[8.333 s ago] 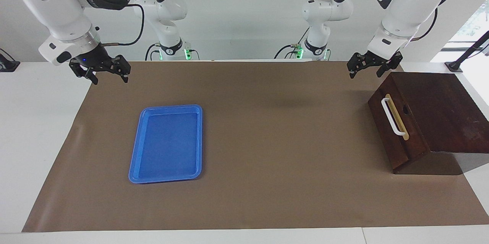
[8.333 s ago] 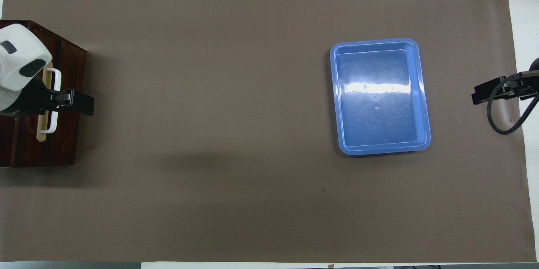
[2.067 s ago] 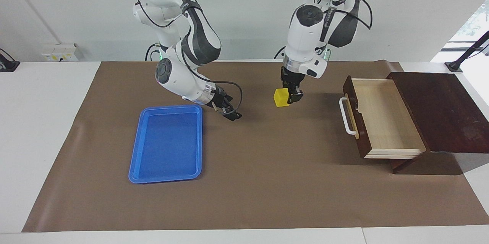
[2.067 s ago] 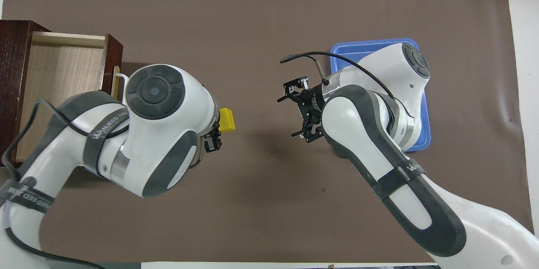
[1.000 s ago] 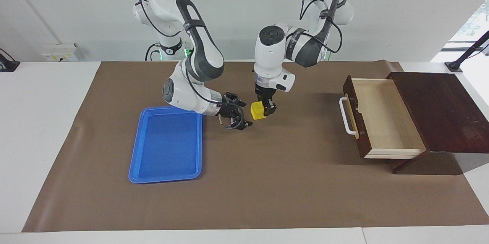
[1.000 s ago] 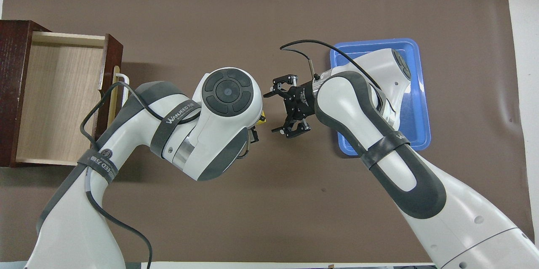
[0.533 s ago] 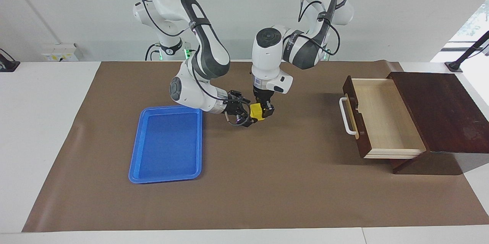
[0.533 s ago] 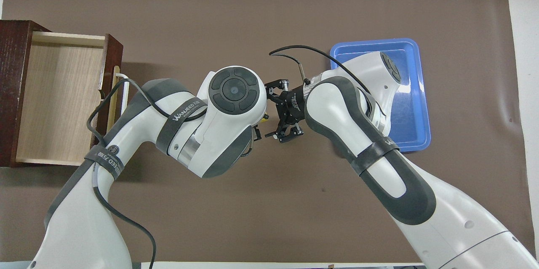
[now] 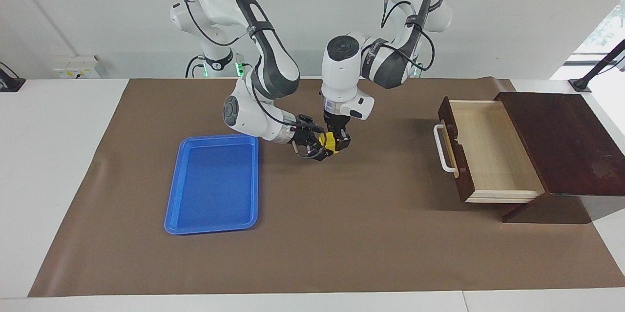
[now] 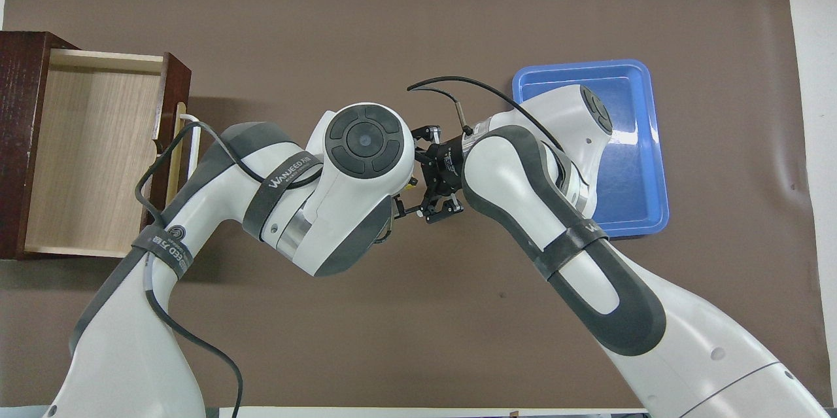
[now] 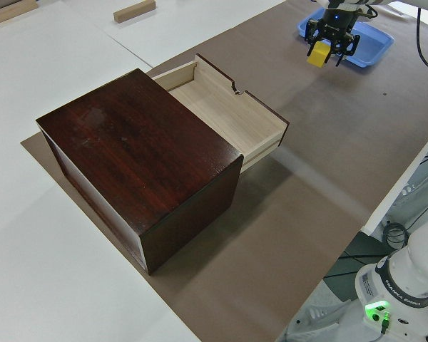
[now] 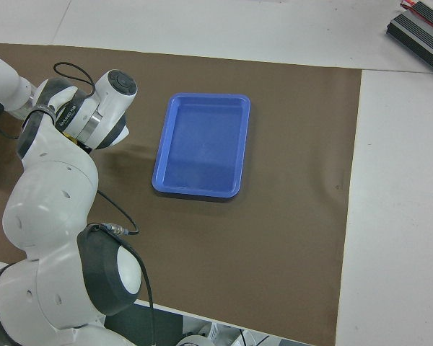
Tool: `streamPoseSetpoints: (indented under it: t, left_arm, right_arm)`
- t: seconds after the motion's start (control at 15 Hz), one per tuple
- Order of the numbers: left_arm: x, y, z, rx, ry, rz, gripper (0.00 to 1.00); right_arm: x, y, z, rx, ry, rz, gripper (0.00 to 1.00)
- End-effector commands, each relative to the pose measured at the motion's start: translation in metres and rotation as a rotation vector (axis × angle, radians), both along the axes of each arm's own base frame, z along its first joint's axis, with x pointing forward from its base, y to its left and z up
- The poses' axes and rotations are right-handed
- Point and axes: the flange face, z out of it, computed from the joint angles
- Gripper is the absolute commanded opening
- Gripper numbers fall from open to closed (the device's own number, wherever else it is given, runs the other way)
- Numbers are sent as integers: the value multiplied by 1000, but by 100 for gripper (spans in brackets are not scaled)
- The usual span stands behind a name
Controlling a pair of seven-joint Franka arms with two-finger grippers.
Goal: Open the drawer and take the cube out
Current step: 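Close the right gripper on the cube and open the left gripper, then move the cube over the blue tray while the left gripper pushes drawer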
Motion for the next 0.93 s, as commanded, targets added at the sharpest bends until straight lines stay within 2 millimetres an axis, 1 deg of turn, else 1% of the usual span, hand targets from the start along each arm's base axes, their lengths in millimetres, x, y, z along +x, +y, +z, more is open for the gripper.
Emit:
streamPoseSetpoints:
  t: [0.0,0.4,0.47,0.53,0.6,0.73,0.87]
  left_arm:
    - [5,-2,3,14,-18,13,0]
    - [9,4,2,20,-11,21,0]
    - [10,7,3,24,-8,24,32]
    - [12,12,5,33,1,29,99]
    - [18,24,11,35,0,49,100]
    - [34,55,27,34,-7,100,100]
    - [55,91,26,41,2,110,100]
  right_arm:
    - [-2,7,-3,8,4,-23,0]
    - [3,7,3,7,-25,-40,0]
    - [4,6,3,7,-25,-42,0]
    - [5,4,4,9,-26,-44,0]
    - [6,4,5,10,-28,-43,0]
    - [8,1,6,13,-27,-47,0]
    - [12,-1,9,18,-28,-53,0]
